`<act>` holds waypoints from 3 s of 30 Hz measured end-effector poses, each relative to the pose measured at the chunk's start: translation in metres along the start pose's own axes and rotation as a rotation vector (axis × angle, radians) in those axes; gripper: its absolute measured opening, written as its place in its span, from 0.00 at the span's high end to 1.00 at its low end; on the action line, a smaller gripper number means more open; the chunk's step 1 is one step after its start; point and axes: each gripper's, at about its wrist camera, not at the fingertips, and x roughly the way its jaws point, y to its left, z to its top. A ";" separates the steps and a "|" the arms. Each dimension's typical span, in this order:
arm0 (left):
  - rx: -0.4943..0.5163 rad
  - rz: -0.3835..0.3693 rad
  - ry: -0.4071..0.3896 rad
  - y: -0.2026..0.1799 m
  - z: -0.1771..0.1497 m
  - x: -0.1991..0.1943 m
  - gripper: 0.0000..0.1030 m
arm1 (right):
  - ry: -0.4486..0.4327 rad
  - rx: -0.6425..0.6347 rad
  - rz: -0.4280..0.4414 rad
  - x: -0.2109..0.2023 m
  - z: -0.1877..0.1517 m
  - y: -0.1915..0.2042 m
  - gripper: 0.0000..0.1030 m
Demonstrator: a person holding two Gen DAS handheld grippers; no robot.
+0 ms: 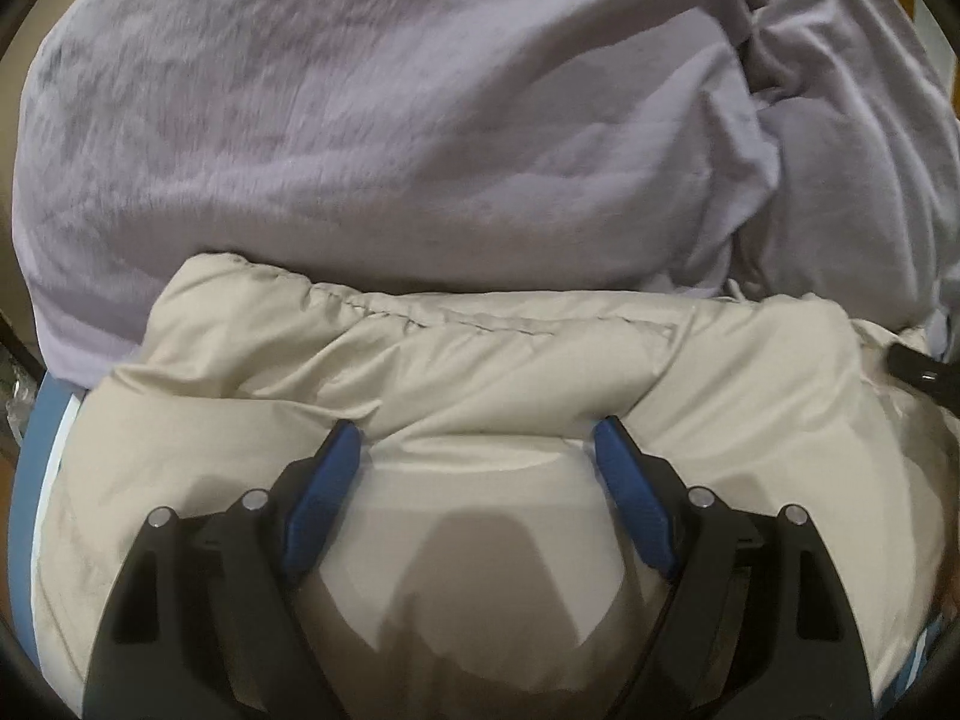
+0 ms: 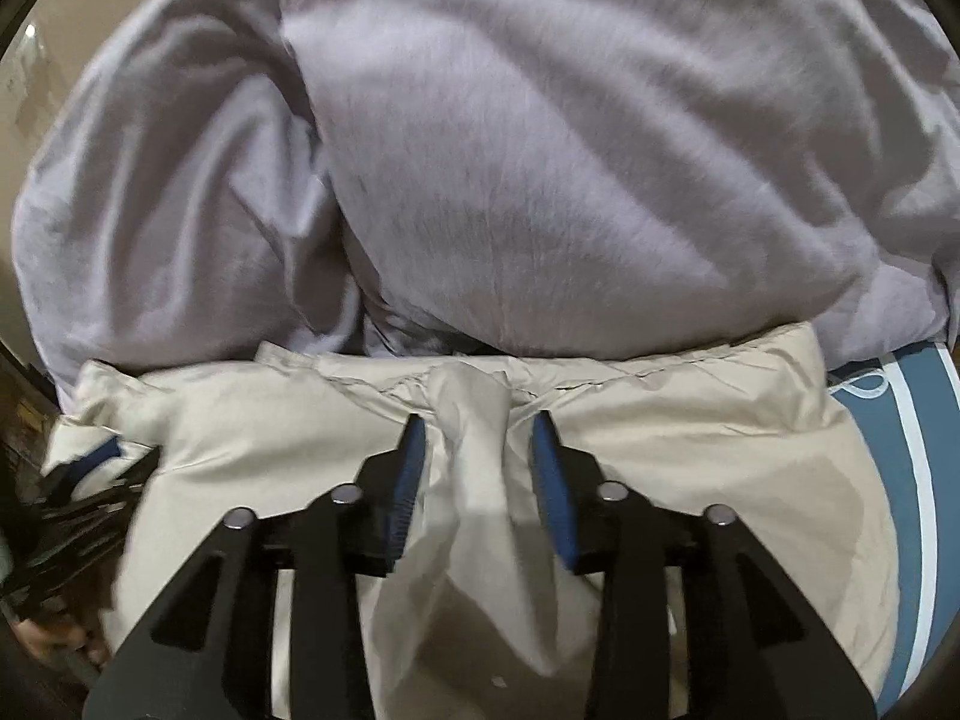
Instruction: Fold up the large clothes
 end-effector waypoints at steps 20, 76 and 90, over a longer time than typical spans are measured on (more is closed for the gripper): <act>-0.035 0.016 0.001 0.010 0.001 0.031 0.19 | -0.246 -0.147 -0.130 -0.042 -0.019 0.053 0.37; 0.008 0.001 -0.086 -0.052 -0.025 0.022 0.14 | -0.114 -0.115 -0.301 0.037 -0.052 0.012 0.49; -0.018 0.000 -0.082 -0.064 -0.034 0.055 0.13 | -0.114 -0.113 -0.306 0.056 -0.058 0.013 0.48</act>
